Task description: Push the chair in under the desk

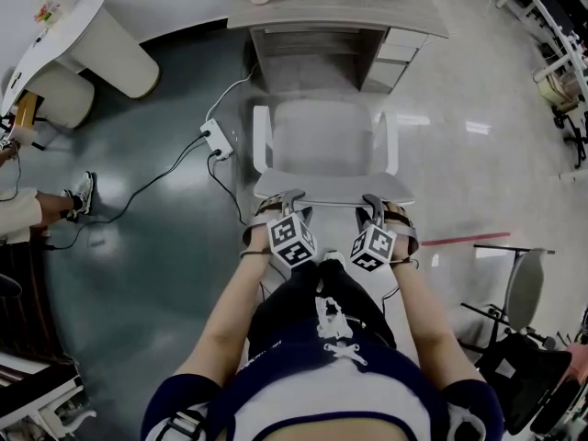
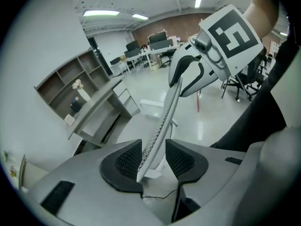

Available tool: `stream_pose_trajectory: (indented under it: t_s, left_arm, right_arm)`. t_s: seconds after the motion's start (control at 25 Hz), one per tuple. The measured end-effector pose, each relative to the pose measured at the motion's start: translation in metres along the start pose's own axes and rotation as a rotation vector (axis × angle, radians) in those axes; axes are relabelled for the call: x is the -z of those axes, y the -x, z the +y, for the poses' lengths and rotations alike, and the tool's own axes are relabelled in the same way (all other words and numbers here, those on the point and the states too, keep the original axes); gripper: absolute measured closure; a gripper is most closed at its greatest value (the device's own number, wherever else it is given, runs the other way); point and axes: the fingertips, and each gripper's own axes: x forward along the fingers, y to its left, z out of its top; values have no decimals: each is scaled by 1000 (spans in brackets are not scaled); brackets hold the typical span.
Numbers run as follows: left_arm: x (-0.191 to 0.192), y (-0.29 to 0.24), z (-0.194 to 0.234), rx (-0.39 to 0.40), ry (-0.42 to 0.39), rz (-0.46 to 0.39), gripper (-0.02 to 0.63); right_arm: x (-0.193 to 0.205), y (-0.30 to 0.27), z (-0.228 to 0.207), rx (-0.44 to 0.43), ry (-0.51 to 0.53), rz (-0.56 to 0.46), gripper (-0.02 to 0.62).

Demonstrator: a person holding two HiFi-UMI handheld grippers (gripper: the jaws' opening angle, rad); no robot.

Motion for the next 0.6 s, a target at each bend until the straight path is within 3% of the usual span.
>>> stream_pose_trajectory:
  t_s: [0.2, 0.6]
  left_arm:
    - [-1, -3, 2, 0, 32, -45, 443]
    - [-7, -6, 8, -5, 37, -108, 440]
  right_arm:
    - [0, -3, 0, 38, -6, -7, 475]
    - [0, -16, -10, 15, -75, -51, 459]
